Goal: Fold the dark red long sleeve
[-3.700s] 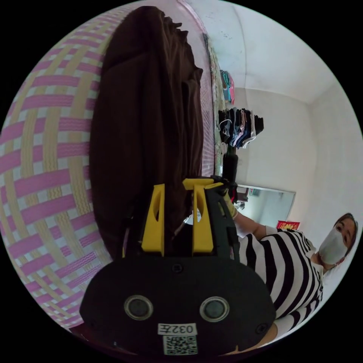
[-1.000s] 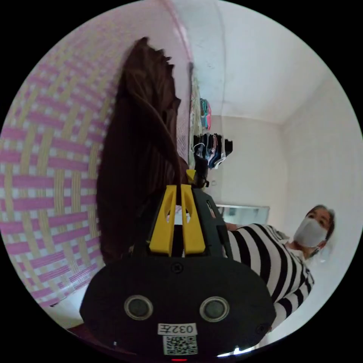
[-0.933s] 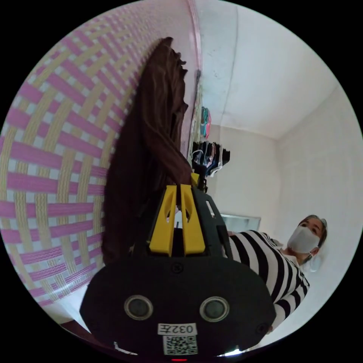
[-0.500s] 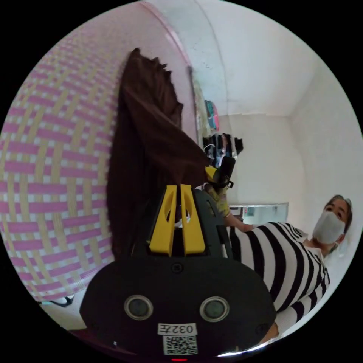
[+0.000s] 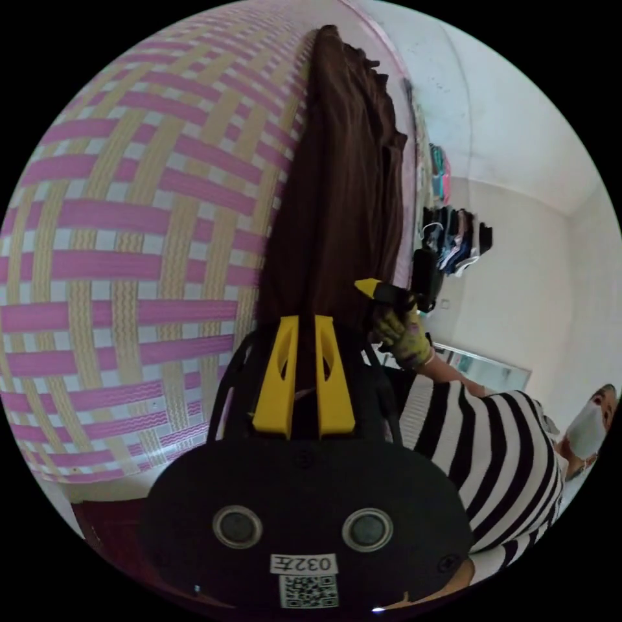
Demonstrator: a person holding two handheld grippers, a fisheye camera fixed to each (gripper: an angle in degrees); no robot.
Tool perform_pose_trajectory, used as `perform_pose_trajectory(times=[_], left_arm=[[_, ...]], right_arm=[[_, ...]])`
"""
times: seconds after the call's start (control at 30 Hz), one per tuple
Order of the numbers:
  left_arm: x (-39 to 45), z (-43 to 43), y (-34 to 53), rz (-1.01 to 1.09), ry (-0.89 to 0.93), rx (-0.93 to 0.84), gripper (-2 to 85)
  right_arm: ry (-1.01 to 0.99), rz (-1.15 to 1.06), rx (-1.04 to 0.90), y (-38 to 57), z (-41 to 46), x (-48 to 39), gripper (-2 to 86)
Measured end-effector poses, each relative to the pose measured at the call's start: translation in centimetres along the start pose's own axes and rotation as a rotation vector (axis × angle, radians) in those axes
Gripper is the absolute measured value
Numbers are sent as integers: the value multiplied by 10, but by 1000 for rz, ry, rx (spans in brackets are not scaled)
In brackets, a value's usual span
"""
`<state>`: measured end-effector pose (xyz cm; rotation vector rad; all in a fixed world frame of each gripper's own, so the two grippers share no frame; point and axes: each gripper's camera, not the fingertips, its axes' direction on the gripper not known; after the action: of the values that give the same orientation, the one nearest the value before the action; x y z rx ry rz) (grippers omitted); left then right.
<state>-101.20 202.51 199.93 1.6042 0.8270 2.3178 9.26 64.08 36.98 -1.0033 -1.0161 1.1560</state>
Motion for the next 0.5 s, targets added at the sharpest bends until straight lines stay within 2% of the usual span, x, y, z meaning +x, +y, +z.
perform_pose_trajectory(times=[0.07,0.23,0.37,0.5], left_arm=[[2,-16,12,-17,142,59,33],[29,-82,8,32,216,220,38],[70,-142,-67,109,217,276,40],[102,-178,-160,169,159,257,41]], right_arm=[[-10,12,7,2,1,2,31],[-22,19,5,4,1,4,41],[-2,25,-2,2,5,4,39],[39,25,7,2,9,0,34]])
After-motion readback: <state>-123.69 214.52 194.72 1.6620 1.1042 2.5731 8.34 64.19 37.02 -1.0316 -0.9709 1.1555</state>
